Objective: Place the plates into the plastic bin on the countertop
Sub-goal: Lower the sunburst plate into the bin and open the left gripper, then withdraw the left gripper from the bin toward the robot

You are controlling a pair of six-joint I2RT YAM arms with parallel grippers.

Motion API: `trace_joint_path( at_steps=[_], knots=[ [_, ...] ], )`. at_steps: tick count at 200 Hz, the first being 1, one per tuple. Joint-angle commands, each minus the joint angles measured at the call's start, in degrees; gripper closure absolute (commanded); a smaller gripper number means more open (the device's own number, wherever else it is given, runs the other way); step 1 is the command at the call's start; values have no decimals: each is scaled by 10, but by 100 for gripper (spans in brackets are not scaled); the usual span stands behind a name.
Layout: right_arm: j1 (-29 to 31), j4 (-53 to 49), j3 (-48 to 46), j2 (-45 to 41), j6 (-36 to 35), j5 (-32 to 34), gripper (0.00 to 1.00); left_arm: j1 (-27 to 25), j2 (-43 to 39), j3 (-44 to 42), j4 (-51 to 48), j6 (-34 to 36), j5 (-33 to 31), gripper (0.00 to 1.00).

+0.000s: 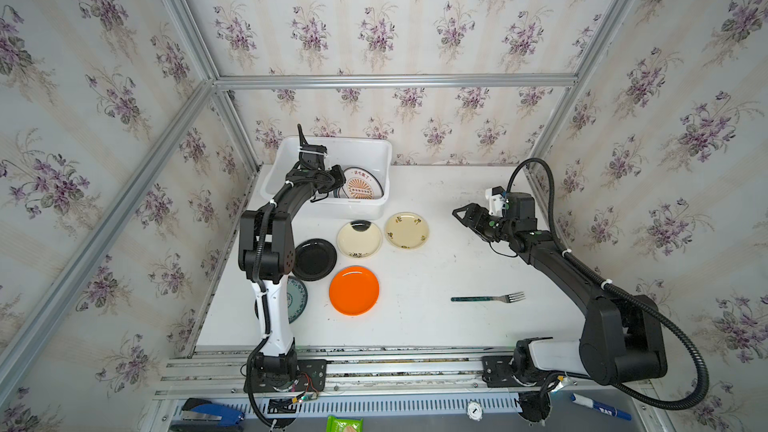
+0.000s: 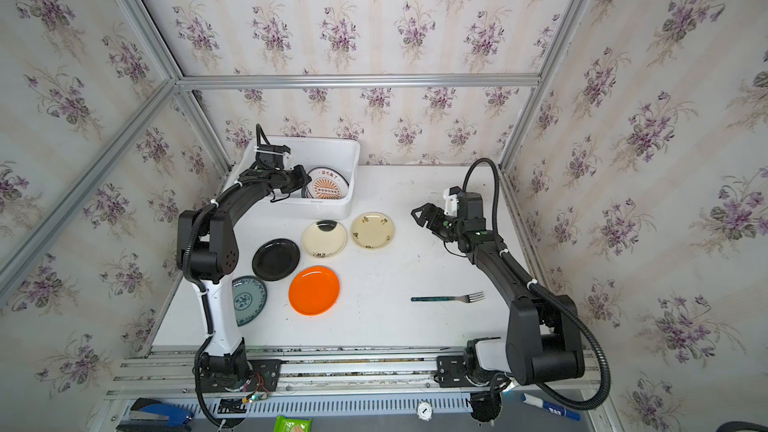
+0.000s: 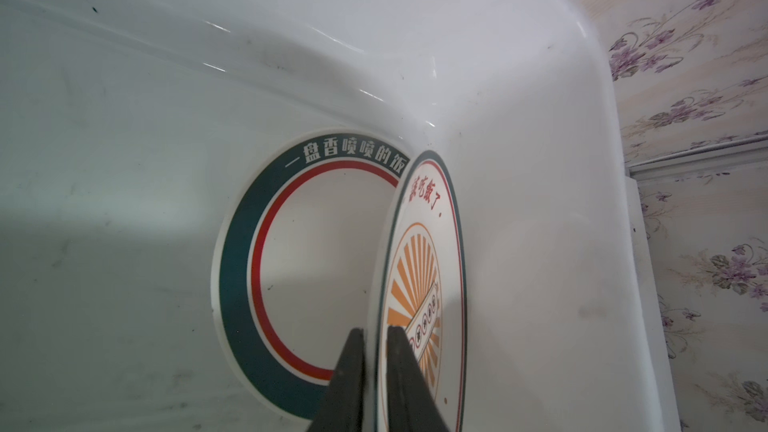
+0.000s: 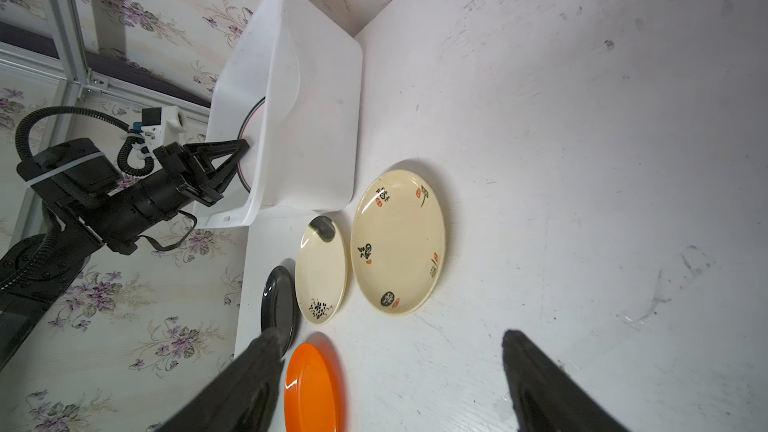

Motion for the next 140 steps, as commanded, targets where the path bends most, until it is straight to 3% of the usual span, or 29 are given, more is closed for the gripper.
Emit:
trace_joint_path(
  at_steps=[1,11,24,29,33,35,38,90,140],
  knots=[
    [-5,26,11,6,10,-22,16,-3,4,13,-21,31,9,67],
    [-6,28,11,8,12,-23,16,-3,5,16,-24,37,9,61],
    [-7,30,10,12,14,-26,16,-3,3,19,-29,42,4,46],
    [-8,30,10,13,14,-27,17,-3,1,20,-30,44,2,36],
    [-8,30,10,14,15,-29,17,-3,-1,20,-30,45,-1,21],
    [-9,31,10,15,15,-29,17,-3,-3,20,-30,46,-2,8],
    [-9,30,10,16,15,-30,17,-3,-4,20,-31,46,-4,1],
    [-17,31,6,27,32,-42,18,-4,-4,48,-42,45,-5,0],
    [-29,32,4,39,46,-70,21,-12,-54,33,-68,84,-111,0]
  ],
)
